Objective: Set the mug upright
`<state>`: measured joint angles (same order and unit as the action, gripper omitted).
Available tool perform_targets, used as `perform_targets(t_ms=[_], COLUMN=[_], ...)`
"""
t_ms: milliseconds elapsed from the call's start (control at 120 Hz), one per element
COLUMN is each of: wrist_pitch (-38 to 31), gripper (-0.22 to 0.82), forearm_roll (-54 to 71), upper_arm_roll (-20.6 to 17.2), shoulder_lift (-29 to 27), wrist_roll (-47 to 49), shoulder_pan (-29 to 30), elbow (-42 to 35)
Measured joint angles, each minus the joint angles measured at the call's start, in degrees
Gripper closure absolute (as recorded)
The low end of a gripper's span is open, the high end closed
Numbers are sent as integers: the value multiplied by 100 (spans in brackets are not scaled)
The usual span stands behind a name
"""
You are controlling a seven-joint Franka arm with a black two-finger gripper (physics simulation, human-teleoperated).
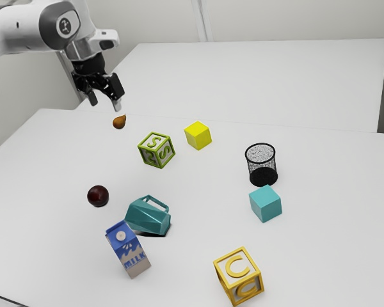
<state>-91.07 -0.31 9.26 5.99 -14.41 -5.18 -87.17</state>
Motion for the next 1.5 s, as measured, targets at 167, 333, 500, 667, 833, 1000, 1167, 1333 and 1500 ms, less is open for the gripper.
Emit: perform_targets(t_ms=[167,333,500,667,833,1000,1167,1333,1500], wrist_pitch=[-29,-213,-372,-455,-509,-551,-649,-724,-756], gripper=[0,0,0,0,0,0,0,0,0], forearm_roll=[-72,-463,-1397,-2264,-2848,-3078,-3178,-3375,-3621], upper_arm_roll=[71,182,371,645,847,980,998,992,954], shoulder_lift=[-122,-1027,-1160,-965,-640,-370,-81,213,463], wrist_roll=[-47,-31,0,5,-103,-279,-452,-597,-709], shoulder_pan=[-26,-36,2,10,36,70,56,41,42], elbow=[-352,-1814,-2574,-3046,-3355,-3410,-3407,-3405,-3405])
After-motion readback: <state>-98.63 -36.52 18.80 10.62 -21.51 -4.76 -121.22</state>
